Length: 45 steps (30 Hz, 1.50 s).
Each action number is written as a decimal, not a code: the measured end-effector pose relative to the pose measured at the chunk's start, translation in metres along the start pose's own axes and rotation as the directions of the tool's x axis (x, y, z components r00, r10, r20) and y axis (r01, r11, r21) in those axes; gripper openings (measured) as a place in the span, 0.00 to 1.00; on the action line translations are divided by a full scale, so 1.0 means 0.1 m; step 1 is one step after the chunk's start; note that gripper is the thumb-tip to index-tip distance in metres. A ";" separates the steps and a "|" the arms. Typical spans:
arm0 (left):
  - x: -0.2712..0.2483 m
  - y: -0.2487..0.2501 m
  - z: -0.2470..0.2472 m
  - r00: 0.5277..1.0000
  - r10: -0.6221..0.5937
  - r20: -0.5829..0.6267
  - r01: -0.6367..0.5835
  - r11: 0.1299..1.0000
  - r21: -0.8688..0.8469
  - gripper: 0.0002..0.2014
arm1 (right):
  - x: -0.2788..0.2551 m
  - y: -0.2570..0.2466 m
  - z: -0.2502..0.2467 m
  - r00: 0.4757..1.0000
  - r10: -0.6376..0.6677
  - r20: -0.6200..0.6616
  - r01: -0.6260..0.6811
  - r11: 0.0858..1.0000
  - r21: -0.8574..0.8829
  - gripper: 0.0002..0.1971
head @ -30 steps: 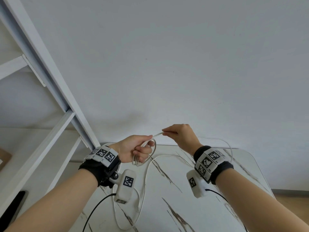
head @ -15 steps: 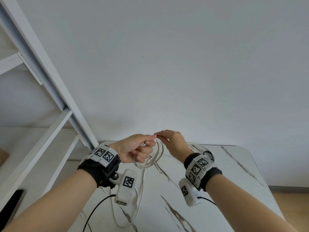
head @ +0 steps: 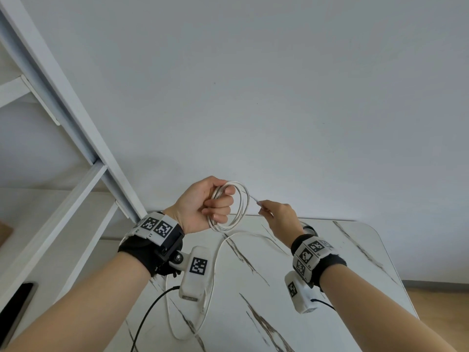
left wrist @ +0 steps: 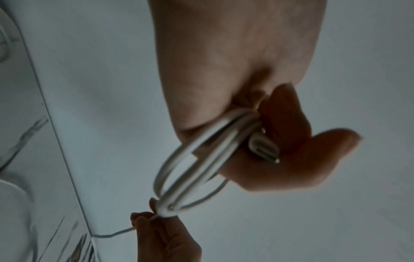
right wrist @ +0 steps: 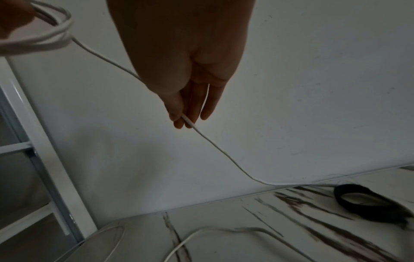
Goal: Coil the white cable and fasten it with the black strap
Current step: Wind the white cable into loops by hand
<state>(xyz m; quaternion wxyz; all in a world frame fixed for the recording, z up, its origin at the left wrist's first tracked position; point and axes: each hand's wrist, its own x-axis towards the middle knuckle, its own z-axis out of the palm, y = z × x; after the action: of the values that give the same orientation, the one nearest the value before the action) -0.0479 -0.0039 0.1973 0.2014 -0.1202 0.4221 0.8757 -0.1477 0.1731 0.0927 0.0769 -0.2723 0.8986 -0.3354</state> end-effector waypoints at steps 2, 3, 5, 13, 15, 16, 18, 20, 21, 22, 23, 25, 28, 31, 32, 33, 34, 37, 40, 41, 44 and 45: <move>0.05 0.02 0.04 0.999 0.048 -0.005 -0.048 0.997 -0.060 0.13 | -0.02 -0.05 -0.01 1.000 0.004 -0.014 -0.003 1.000 0.020 0.10; 0.07 0.04 0.05 0.997 0.075 -0.008 -0.075 0.993 -0.089 0.13 | -0.03 -0.07 -0.01 1.000 0.001 -0.016 0.000 1.000 0.024 0.09; 0.13 0.09 0.07 0.991 0.136 -0.014 -0.136 0.978 -0.155 0.13 | -0.02 -0.10 0.00 1.000 -0.004 -0.015 0.004 1.000 0.025 0.09; 0.31 0.39 -0.05 0.914 0.334 -0.228 -0.401 0.829 -0.390 0.15 | 0.06 -0.15 -0.08 0.995 0.096 0.029 -0.098 0.992 0.079 0.08; 0.34 0.45 -0.09 0.901 0.340 -0.271 -0.427 0.809 -0.405 0.16 | 0.08 -0.16 -0.10 0.994 0.096 0.041 -0.099 0.992 0.079 0.06; 0.36 0.46 -0.10 0.895 0.342 -0.287 -0.437 0.803 -0.405 0.17 | 0.10 -0.18 -0.10 0.994 0.089 0.057 -0.093 0.993 0.072 0.05; 0.39 0.50 -0.11 0.883 0.352 -0.309 -0.457 0.795 -0.400 0.18 | 0.14 -0.22 -0.11 0.993 0.063 0.097 -0.068 0.996 0.052 0.06; 0.43 0.54 -0.13 0.875 0.356 -0.327 -0.469 0.792 -0.391 0.18 | 0.18 -0.27 -0.10 0.993 0.009 0.119 -0.012 1.000 0.024 0.08; 0.45 0.56 -0.14 0.872 0.355 -0.336 -0.471 0.793 -0.387 0.18 | 0.21 -0.29 -0.09 0.992 -0.030 0.119 0.029 1.000 0.009 0.09; 0.47 0.58 -0.14 0.869 0.352 -0.347 -0.473 0.796 -0.378 0.17 | 0.22 -0.32 -0.08 0.991 -0.065 0.117 0.066 0.998 -0.004 0.10; 0.48 0.60 -0.16 0.864 0.350 -0.362 -0.476 0.802 -0.361 0.17 | 0.24 -0.35 -0.07 0.989 -0.098 0.113 0.099 0.995 -0.010 0.11; 0.50 0.63 -0.19 0.852 0.340 -0.399 -0.472 0.828 -0.302 0.16 | 0.27 -0.40 -0.05 0.981 -0.154 0.116 0.158 0.987 -0.023 0.11; 0.53 0.62 -0.27 0.820 0.349 -0.453 -0.459 0.874 -0.158 0.15 | 0.30 -0.49 -0.05 0.969 -0.216 0.124 0.222 0.974 -0.037 0.11; 0.53 0.54 -0.31 0.802 0.366 -0.472 -0.417 0.909 -0.005 0.14 | 0.34 -0.59 -0.06 0.959 -0.250 0.132 0.255 0.967 -0.017 0.11; 0.53 0.51 -0.31 0.801 0.374 -0.467 -0.396 0.917 0.056 0.13 | 0.35 -0.62 -0.06 0.956 -0.259 0.137 0.262 0.965 -0.009 0.12; 0.53 0.47 -0.30 0.801 0.388 -0.457 -0.372 0.919 0.129 0.13 | 0.36 -0.65 -0.07 0.952 -0.268 0.147 0.271 0.963 0.002 0.12; 0.53 0.43 -0.29 0.798 0.404 -0.447 -0.348 0.915 0.205 0.13 | 0.37 -0.68 -0.07 0.948 -0.273 0.162 0.274 0.962 0.017 0.12; 0.53 0.32 -0.27 0.784 0.445 -0.434 -0.280 0.876 0.393 0.18 | 0.35 -0.76 -0.09 0.945 -0.253 0.208 0.240 0.967 0.087 0.12; 0.53 0.22 -0.34 0.780 0.446 -0.438 -0.186 0.834 0.519 0.21 | 0.35 -0.83 -0.10 0.956 -0.206 0.209 0.167 0.968 0.190 0.08; 0.52 0.20 -0.36 0.786 0.439 -0.435 -0.148 0.817 0.557 0.22 | 0.34 -0.85 -0.11 0.956 -0.192 0.223 0.146 0.967 0.207 0.08; 0.51 0.14 -0.44 0.791 0.430 -0.436 -0.115 0.804 0.584 0.23 | 0.34 -0.89 -0.12 0.935 -0.191 0.300 0.128 0.968 0.216 0.09; 0.49 0.14 -0.45 0.788 0.426 -0.444 -0.119 0.813 0.569 0.22 | 0.34 -0.90 -0.12 0.927 -0.197 0.320 0.132 0.968 0.212 0.09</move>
<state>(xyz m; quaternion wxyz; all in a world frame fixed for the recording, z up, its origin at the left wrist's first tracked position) -0.0964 -0.0350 0.1603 -0.0388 -0.2448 0.6921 0.6779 -0.1405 0.1047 0.1612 0.2268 -0.3922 0.8104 -0.3716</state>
